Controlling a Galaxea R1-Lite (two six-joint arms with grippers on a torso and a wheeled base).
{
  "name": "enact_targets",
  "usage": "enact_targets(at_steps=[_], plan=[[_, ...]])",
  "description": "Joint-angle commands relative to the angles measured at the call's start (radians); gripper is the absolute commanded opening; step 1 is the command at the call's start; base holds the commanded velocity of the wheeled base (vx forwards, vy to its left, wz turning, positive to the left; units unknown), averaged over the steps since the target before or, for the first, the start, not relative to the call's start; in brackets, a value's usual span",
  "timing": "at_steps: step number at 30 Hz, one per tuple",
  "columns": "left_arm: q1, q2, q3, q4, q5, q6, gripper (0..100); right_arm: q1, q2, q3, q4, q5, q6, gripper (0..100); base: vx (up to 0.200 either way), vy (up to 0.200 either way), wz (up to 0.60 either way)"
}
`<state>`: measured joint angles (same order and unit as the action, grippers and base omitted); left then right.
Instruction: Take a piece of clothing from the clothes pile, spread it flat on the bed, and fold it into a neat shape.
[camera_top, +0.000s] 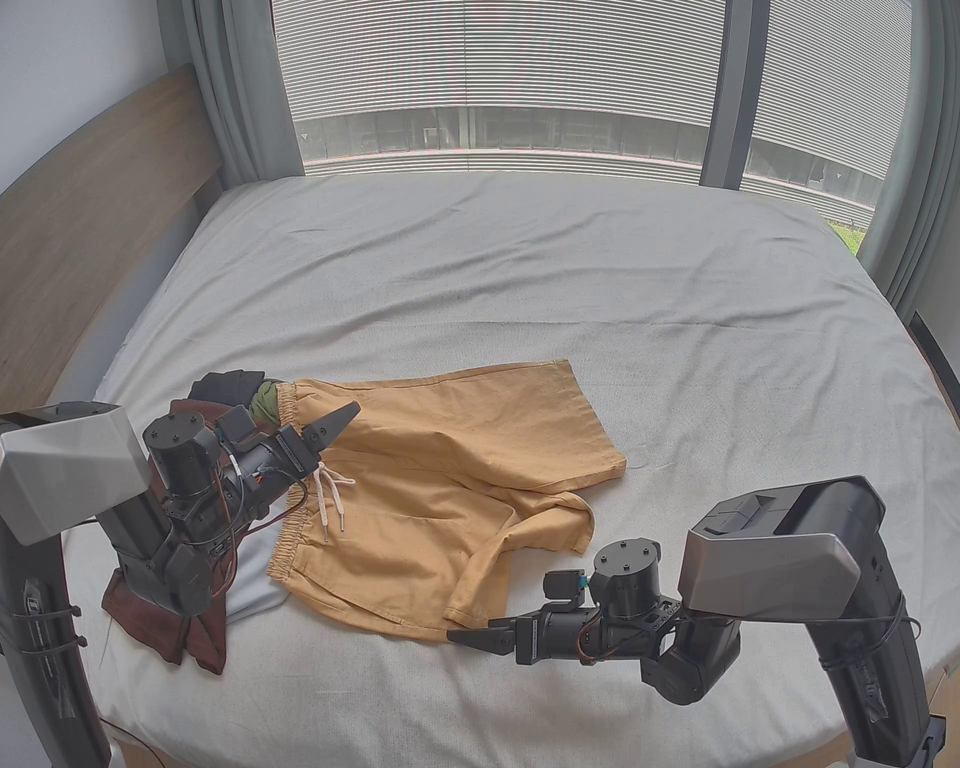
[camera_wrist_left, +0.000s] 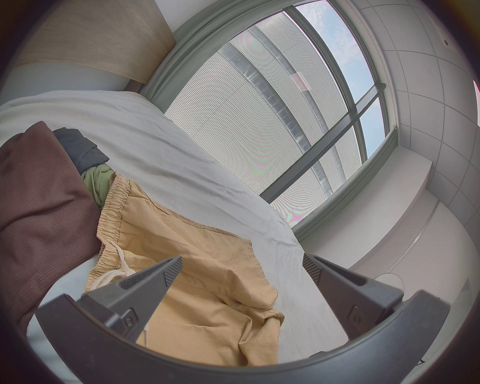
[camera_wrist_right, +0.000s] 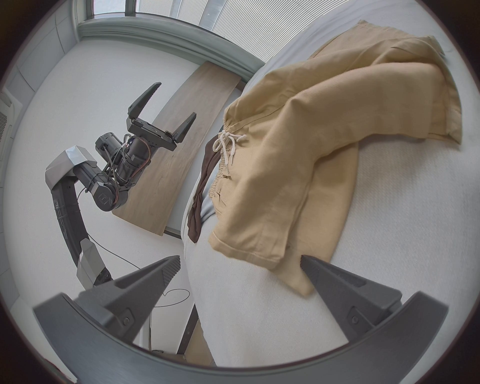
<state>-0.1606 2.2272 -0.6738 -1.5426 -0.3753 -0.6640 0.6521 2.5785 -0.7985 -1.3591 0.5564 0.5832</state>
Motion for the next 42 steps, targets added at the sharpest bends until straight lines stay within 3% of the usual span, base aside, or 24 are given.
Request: enact_targets(at_steps=[1, 18, 34, 42], plan=[[0.004, 0.000, -0.003, -0.001, -0.001, 0.000, 100, 0.006, 0.005, -0.028, 0.005, 0.000, 0.003, 100, 0.000, 0.000, 0.00], [0.004, 0.008, -0.006, -0.001, -0.001, 0.000, 100, 0.018, -0.001, 0.044, -0.181, -0.029, 0.070, 100, 0.000, 0.000, 0.00], [0.006, 0.006, -0.006, -0.001, 0.001, 0.001, 100, -0.020, -0.051, 0.101, -0.183, -0.066, 0.078, 100, 0.000, 0.000, 0.00], [0.006, 0.006, -0.006, -0.001, 0.001, 0.001, 100, -0.003, 0.028, 0.065, -0.175, -0.070, 0.075, 100, 0.000, 0.000, 0.00]])
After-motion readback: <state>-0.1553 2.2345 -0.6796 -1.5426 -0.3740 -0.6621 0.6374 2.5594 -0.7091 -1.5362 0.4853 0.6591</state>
